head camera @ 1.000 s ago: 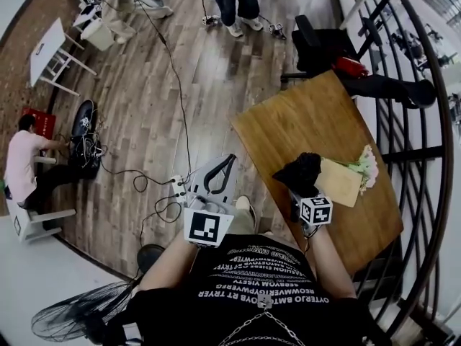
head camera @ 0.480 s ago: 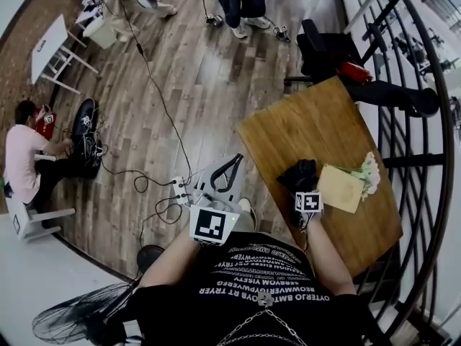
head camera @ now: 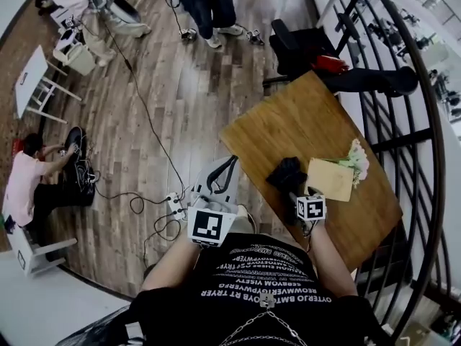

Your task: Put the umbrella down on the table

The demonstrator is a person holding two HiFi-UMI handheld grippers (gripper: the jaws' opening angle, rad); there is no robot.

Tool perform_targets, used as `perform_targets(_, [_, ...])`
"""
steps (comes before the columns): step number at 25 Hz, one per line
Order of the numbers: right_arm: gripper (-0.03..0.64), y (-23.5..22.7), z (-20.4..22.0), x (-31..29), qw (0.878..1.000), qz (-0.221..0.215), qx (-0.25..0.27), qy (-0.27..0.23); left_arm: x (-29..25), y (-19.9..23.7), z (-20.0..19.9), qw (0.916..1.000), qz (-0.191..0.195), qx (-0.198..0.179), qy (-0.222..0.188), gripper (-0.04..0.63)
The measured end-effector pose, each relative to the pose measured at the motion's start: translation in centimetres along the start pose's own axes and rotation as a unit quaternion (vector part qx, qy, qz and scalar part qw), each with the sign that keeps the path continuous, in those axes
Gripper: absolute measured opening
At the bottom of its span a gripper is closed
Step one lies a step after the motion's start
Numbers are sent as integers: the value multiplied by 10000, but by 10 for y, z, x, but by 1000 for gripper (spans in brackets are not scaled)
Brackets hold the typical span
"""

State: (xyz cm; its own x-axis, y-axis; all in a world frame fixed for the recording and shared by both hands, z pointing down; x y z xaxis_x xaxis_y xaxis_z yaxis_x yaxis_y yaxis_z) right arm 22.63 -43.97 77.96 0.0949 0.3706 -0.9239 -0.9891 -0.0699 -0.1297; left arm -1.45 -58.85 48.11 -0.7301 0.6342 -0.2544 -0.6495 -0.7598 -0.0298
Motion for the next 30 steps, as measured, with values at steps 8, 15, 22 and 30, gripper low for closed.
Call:
perform_targets(8, [17,-17,-53,167,9576,582,-118,-2819,-7,-23,-24,9987,387,107,-314,29])
perform_targets(15, [15,-10,-87,289,9077,1221,596,-3970,-5,-32,-42,9979,529,131,-344,29])
perform_targets(22, [15,5,-91,351,8847,1088,731,-4473,7,-48,-70,9965,606,-73,-572,29])
perform_targets(30, [15,3,-81,359,8815,844,871,-4564,21,-64,-73,9961,498,-174,-703,29])
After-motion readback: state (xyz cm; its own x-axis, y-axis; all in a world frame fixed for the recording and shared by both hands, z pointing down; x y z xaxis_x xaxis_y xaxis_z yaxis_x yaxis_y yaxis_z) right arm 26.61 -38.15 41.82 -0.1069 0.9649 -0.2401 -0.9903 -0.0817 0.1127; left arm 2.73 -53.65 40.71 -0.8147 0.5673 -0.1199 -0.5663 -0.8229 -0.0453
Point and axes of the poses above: the fingertips, and each gripper's own axes: x backward along the fingers, y to its left, z out of its underside, the point moved 4 cm from there along x, backward along the fingers, and after that the axes turned 3 degrees about y, right-handed, at the moved point
